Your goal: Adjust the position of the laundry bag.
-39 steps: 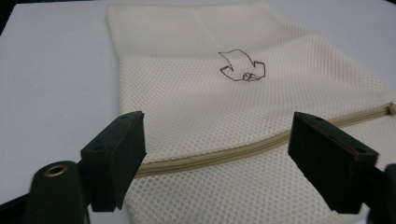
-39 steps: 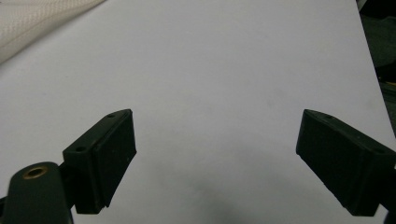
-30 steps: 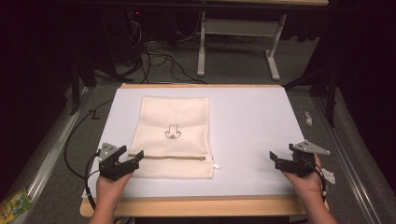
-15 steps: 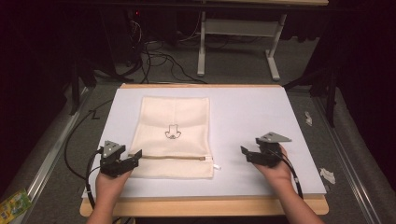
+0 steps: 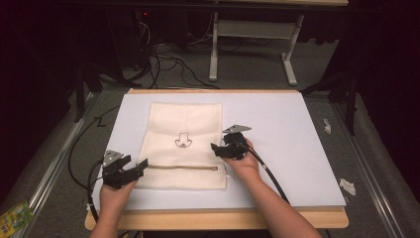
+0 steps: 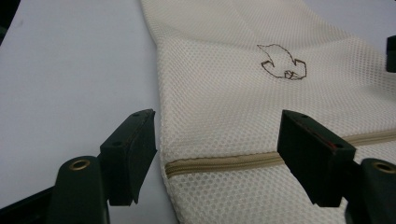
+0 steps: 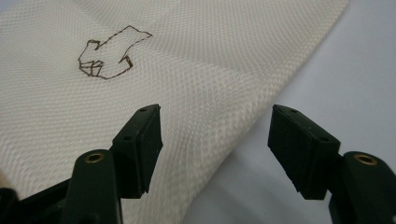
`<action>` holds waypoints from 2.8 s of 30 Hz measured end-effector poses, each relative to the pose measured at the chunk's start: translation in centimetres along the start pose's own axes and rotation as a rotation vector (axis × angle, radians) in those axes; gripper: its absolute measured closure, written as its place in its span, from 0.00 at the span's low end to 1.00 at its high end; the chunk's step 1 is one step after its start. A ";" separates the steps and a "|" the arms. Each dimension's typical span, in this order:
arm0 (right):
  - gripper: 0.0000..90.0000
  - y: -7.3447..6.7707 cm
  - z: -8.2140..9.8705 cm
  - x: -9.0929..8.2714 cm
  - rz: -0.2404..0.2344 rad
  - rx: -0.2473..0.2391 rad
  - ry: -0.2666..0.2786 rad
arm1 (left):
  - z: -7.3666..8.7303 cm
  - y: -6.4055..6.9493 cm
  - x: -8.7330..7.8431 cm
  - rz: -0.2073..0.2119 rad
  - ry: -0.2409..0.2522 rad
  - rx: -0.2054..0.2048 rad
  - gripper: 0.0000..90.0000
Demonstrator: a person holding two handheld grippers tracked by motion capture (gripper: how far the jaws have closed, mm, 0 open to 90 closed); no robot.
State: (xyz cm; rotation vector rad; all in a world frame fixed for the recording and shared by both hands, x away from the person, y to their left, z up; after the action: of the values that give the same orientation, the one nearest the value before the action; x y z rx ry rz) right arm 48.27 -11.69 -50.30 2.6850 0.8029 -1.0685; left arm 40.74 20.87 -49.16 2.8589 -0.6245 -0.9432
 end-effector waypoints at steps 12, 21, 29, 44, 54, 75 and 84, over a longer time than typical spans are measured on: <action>0.98 1.4 0.9 0.7 -0.003 -0.002 -0.077 | -0.1 0.5 0.1 0.007 -0.008 0.018 0.29; 0.98 7.7 5.3 -5.0 0.082 0.027 -0.081 | -0.1 1.1 0.4 0.018 -0.015 0.027 0.29; 0.70 13.0 7.5 -9.1 0.189 0.085 -0.037 | -0.3 3.5 0.8 0.063 -0.026 0.072 0.28; 0.53 9.7 12.6 -16.3 0.070 0.082 0.012 | 1.0 11.9 3.4 0.176 -0.165 0.213 0.43; 0.54 10.2 13.0 -16.6 0.041 0.100 0.028 | 3.5 14.0 4.2 0.219 -0.285 0.291 0.96; 0.71 9.6 14.0 -14.5 -0.020 0.130 -0.064 | 2.8 14.4 1.6 0.250 -0.156 0.298 0.47; 0.72 9.0 14.2 -14.2 -0.003 0.061 -0.073 | 2.4 14.3 1.4 0.262 -0.127 0.272 0.47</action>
State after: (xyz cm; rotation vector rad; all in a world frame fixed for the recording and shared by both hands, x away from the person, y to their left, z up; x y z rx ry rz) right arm 36.00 -29.82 -51.79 2.6772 0.7743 -1.2027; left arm 35.30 7.33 -49.20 2.8525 -1.1923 -1.0746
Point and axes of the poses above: each handheld gripper's, and its own axes: x roughly forward along the jaws, z roughly out of its underside, y roughly to its right, the point moved 6 cm from there along x, roughly forward along the jaws, and after that the axes turned 2 degrees about -y, right-handed, at the moved point
